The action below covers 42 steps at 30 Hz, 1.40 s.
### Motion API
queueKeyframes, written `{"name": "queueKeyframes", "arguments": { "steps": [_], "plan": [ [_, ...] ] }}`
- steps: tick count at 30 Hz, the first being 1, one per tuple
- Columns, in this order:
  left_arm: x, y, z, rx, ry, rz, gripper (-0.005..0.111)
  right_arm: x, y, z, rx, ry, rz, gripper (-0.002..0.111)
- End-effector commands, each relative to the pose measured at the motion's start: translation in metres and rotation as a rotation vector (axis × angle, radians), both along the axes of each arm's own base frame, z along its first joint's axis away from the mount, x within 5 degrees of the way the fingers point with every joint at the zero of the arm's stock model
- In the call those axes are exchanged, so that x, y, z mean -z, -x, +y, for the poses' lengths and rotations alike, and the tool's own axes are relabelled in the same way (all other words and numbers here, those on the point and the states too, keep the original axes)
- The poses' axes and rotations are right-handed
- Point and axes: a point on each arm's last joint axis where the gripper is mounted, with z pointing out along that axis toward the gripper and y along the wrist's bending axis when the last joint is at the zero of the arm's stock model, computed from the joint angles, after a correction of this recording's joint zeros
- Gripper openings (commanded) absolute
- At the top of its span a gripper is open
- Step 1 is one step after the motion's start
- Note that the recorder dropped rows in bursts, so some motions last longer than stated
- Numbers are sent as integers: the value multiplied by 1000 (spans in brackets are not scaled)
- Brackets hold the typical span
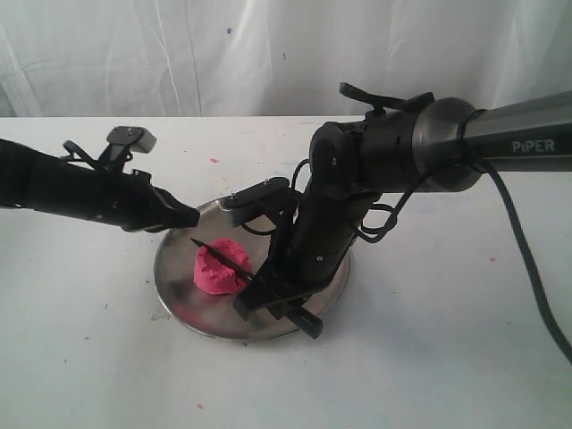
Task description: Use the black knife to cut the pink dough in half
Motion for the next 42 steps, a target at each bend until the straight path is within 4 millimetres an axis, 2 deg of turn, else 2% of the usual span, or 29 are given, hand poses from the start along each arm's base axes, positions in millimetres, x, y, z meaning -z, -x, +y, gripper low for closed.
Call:
{"name": "queueKeyframes", "arguments": {
  "steps": [1, 5, 18, 31, 42],
  "plan": [
    [-28, 1, 9, -17, 22, -67, 0, -6, -1, 1, 0, -19, -23, 0],
    [-27, 3, 7, 5, 56, -42, 0, -6, -1, 1, 0, -19, -23, 0],
    [5, 2, 5, 34, 65, 49, 0, -6, -2, 1, -3, -18, -26, 0],
    [5, -1, 5, 8, 91, 33, 0, -6, -2, 1, -6, -18, -32, 0],
    [34, -2, 4, 13, 96, 103, 0, -6, -2, 1, -8, -18, -32, 0]
  ]
}}
